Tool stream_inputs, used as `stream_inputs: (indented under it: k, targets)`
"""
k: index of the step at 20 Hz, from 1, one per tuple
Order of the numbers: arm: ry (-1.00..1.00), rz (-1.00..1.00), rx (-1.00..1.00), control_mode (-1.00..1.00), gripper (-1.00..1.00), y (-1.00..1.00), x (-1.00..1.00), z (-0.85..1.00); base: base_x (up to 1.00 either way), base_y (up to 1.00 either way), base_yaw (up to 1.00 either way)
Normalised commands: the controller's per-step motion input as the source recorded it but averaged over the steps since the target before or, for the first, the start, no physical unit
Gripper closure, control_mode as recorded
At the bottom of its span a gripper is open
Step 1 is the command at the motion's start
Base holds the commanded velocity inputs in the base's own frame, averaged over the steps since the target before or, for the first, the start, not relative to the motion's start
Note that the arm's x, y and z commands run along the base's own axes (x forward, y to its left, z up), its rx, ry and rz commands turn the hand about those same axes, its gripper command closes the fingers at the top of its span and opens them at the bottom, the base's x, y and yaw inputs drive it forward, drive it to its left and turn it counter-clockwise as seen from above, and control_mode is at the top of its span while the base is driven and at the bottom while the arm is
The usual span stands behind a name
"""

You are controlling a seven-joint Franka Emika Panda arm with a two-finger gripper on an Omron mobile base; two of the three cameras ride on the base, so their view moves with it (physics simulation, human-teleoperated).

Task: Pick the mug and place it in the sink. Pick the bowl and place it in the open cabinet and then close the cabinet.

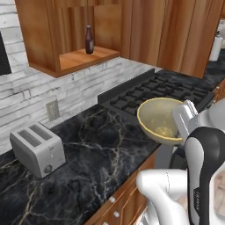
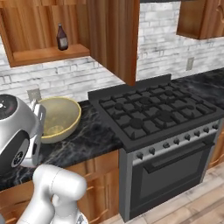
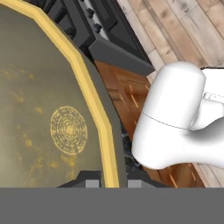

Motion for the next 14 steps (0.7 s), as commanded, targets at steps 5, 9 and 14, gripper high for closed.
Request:
stream_inputs:
  k: [5,9,14]
  targets:
    - [0.0,0.0,0.0,1.0,1.0,0.0,0.0,0.0,0.99,-0.06,-0.01]
    - [0.0,0.0,0.0,1.0,1.0,0.0,0.0,0.0,1.0,0.14,0.04]
    - [0.0,0.0,0.0,1.0,1.0,0.0,0.0,0.0,1.0,0.09,0.19]
